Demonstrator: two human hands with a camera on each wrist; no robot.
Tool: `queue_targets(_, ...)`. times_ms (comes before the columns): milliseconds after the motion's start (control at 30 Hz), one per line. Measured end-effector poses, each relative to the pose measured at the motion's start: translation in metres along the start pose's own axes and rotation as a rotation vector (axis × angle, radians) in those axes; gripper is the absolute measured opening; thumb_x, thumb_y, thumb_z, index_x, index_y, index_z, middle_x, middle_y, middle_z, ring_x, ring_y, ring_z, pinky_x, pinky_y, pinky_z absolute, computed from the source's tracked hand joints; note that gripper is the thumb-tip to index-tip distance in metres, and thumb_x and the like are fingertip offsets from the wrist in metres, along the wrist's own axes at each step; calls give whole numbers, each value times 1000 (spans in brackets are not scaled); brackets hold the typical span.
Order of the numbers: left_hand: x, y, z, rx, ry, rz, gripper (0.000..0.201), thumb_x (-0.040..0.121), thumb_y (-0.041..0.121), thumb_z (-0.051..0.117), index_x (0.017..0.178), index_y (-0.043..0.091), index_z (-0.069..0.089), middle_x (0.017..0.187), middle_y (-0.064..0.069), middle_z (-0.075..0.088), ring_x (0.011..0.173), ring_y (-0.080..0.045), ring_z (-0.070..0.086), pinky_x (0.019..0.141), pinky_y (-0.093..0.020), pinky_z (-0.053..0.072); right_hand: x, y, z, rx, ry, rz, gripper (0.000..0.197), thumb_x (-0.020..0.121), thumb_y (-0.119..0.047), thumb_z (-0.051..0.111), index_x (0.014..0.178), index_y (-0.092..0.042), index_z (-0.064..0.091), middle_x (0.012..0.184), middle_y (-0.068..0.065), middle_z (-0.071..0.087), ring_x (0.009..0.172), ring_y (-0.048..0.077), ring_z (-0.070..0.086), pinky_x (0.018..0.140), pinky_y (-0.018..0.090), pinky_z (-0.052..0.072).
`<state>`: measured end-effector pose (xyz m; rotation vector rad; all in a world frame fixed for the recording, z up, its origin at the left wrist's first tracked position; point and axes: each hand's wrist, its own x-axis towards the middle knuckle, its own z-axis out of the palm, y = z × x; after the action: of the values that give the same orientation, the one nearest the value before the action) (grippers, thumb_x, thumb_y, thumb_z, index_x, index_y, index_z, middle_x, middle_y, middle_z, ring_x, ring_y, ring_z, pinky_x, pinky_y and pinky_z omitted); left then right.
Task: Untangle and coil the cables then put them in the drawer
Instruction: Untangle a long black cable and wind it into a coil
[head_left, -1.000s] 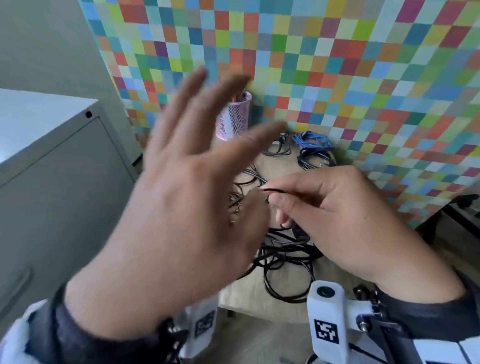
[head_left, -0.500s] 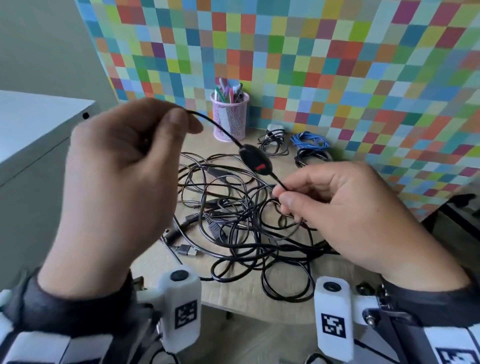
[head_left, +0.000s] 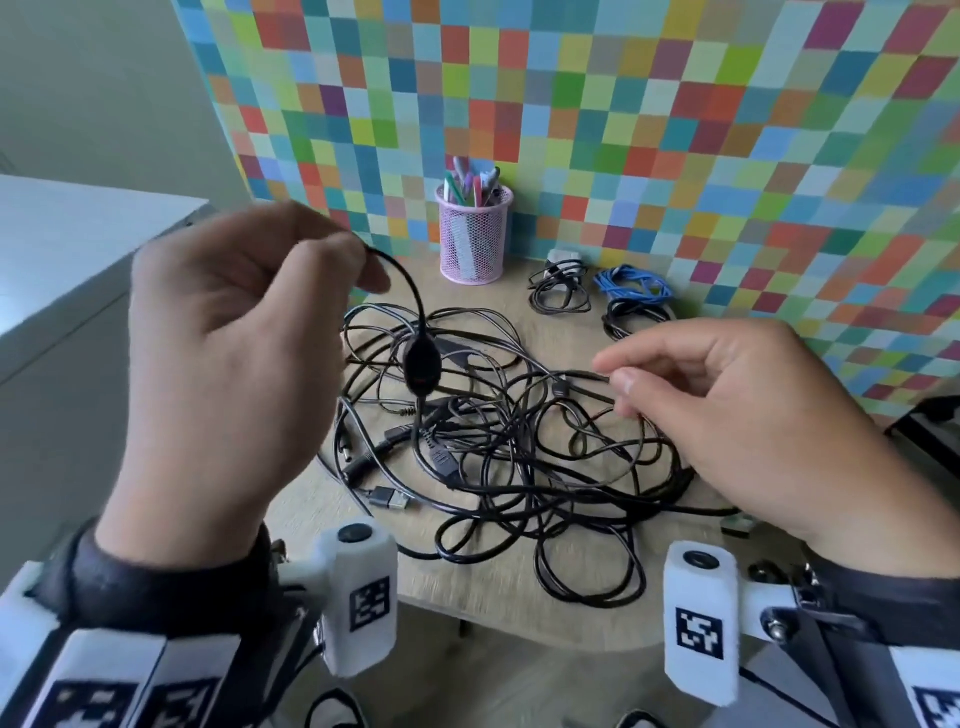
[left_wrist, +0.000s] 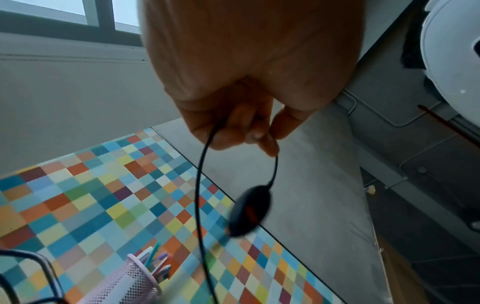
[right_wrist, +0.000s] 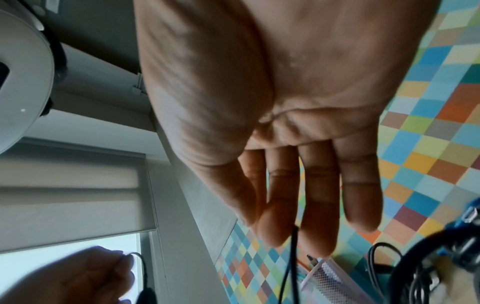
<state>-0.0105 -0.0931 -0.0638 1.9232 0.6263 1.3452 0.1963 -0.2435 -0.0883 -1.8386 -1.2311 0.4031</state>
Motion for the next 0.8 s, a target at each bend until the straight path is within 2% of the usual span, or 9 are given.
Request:
queue_targets(67, 1, 0, -1, -91, 13, -43, 20, 77, 31, 49, 62, 25, 61, 60, -14, 52, 53, -17, 40, 54, -36, 31, 0, -1, -1, -33, -29, 28, 13, 94, -25, 70, 94, -37, 77, 68, -9, 73, 64, 2, 68, 63, 10, 47)
queue_targets(133, 3, -4, -3, -115, -19, -81, 22, 71, 28, 49, 59, 13, 59, 52, -12, 44, 50, -22, 32, 51, -35, 22, 0, 0, -2, -37, -33, 45, 11, 92, -28, 72, 96, -38, 75, 66, -4, 70, 58, 5, 67, 59, 13, 45)
queue_targets(233, 3, -2, -4, -126, -66, -82, 24, 71, 25, 51, 56, 6, 49, 47, -2, 33, 51, -26, 24, 52, -39, 19, -1, 0, 2, -44, -52, 65, 24, 86, -39, 75, 108, -47, 71, 85, -9, 70, 66, 14, 71, 71, 29, 56)
queue_targets(300, 1, -2, -3, -26, -105, -50, 31, 76, 27, 55, 57, 5, 44, 51, -11, 33, 52, -25, 24, 48, -31, 25, -3, -1, 9, -55, -133, 73, 33, 87, -37, 74, 115, -51, 68, 98, -14, 70, 70, 13, 72, 78, 37, 59)
queue_targets(400, -1, -5, -6, 202, -206, -21, 38, 84, 39, 61, 62, 9, 53, 60, -3, 46, 51, -10, 37, 49, -23, 30, -3, -2, 15, 23, -156, 19, 36, 95, -11, 68, 112, -43, 71, 94, -12, 75, 68, 14, 74, 75, 38, 61)
queue_targets(467, 0, -10, -8, 413, -323, -33, 34, 84, 50, 62, 65, 21, 65, 81, 11, 62, 71, -1, 58, 63, -17, 40, -3, -4, 17, 120, -102, -35, 38, 98, -2, 63, 108, -36, 75, 91, -9, 77, 68, 16, 74, 68, 30, 60)
queue_targets(567, 0, -14, -6, 597, -565, -43, 18, 79, 58, 69, 78, 41, 75, 106, 25, 65, 98, 7, 60, 83, -3, 38, -6, -10, 21, 263, -19, -146, 37, 98, 4, 60, 109, -27, 77, 95, -7, 79, 78, 17, 76, 66, 20, 57)
queue_targets(667, -6, -15, 3, 619, -661, -8, 14, 80, 47, 72, 92, 44, 77, 102, 30, 66, 95, 10, 60, 81, 2, 36, -9, -15, 27, 274, 37, -293, 41, 98, 8, 58, 117, -24, 75, 104, -10, 79, 91, 16, 77, 73, 21, 59)
queue_targets(800, -17, -6, 20, 522, -534, 19, 11, 88, 34, 65, 92, 36, 75, 74, 26, 62, 68, 10, 56, 64, -6, 40, -14, -23, 26, 291, -5, -439, 36, 96, 7, 59, 119, -17, 74, 108, -9, 79, 104, 15, 75, 86, 21, 57)
